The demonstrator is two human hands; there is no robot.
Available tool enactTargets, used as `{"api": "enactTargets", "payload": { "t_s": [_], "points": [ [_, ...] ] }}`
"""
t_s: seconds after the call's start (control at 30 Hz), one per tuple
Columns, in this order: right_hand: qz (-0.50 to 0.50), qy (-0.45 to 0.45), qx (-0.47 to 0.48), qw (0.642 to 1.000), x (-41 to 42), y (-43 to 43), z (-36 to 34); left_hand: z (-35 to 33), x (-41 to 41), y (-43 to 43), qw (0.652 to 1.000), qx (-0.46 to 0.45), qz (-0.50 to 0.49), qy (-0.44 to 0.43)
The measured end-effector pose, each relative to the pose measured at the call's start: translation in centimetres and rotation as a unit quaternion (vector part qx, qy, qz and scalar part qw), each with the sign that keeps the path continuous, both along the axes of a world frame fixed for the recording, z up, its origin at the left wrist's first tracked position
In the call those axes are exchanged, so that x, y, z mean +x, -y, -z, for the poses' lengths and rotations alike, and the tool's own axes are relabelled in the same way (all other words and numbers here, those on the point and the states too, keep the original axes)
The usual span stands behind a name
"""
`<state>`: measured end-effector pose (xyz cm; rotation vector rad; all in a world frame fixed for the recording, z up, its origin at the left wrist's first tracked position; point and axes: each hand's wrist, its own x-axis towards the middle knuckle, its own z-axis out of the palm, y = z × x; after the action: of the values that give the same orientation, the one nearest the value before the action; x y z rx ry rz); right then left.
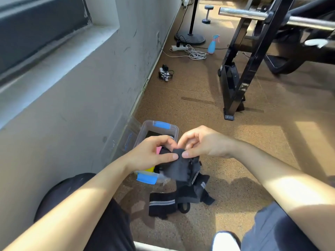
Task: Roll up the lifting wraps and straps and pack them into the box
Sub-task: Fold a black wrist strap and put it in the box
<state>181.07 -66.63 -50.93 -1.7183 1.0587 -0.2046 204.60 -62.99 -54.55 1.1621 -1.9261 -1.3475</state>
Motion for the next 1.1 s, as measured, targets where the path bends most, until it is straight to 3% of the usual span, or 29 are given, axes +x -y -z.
{"api": "enactTargets", "payload": {
  "t_s": [0.17, 0.47, 0.63, 0.97, 1.1],
  "points": [
    [-0.004, -0.041, 0.007, 0.999, -0.6, 0.1, -0.7, 0.2, 0.7, 0.5, 1.0, 0.014, -0.006, -0.001],
    [-0.009, 0.016, 0.058, 0.998, -0.5, 0.2, -1.2, 0.6, 0.1, 0.2, 0.996, 0.066, 0.059, 0.015],
    [-0.068, -0.045, 0.103, 0.991, -1.0, 0.6, -1.0, 0.0, 0.9, 0.4, 0.993, 0.102, 0.054, 0.001],
    [-0.097, -0.201, 0.043, 0.974, -2.1, 1.2, -0.3, -0.2, 2.7, 0.5, 0.993, 0.095, 0.053, 0.051],
    [-0.071, -0.23, 0.031, 0.97, -3.2, 1.5, -0.4, -0.9, 3.4, 1.0, 0.996, 0.089, 0.03, 0.011]
  ]
}}
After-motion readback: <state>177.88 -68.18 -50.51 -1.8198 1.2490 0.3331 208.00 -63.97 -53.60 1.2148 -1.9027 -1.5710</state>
